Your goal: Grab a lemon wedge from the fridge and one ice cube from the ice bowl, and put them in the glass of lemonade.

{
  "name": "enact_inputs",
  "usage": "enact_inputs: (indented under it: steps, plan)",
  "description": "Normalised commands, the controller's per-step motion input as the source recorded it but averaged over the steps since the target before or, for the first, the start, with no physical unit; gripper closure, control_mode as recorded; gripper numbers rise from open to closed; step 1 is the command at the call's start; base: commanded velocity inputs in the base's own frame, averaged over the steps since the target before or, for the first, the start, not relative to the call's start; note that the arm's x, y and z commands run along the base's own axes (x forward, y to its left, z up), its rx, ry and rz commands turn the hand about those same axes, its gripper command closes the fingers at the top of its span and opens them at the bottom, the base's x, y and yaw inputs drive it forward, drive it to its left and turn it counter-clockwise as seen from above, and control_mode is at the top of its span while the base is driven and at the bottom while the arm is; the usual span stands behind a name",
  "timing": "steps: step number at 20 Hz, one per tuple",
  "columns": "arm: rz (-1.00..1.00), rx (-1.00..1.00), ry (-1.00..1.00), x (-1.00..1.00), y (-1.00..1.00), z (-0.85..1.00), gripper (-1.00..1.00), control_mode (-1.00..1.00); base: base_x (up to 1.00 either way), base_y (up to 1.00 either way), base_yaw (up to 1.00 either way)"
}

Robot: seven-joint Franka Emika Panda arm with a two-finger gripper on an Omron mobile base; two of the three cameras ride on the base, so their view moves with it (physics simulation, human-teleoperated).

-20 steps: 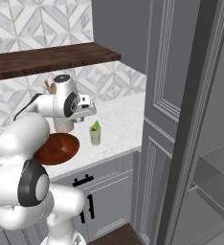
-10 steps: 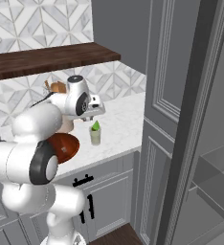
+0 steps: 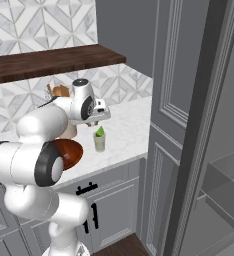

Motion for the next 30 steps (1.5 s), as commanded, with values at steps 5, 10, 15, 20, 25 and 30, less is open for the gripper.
enact_inputs:
  steps: [5, 10, 15, 20, 25, 30]
  plan:
    - [0.00, 0.00, 0.00, 0.00, 0.04, -0.04, 1.00, -1.00, 0.00, 0.00, 0.00]
    - [0.00, 0.00, 0.00, 0.01, 0.01, -0.01, 1.00, -1.00, 0.00, 0.00, 0.00]
    - [0.00, 0.00, 0.00, 0.39, 0.00, 0.00, 1.00, -1.00, 0.00, 0.00, 0.00]
    - [0.01, 0.00, 0.02, 0.28, 0.00, 0.01, 1.00, -1.00, 0.00, 0.00, 0.00]
    - [0.00, 0.00, 0.23, 0.00, 0.00, -0.06, 1.00, -1.00, 0.00, 0.00, 0.00]
    - [0.00, 0.00, 0.19, 0.01, 0.00, 0.01, 1.00, -1.00, 0.00, 0.00, 0.00]
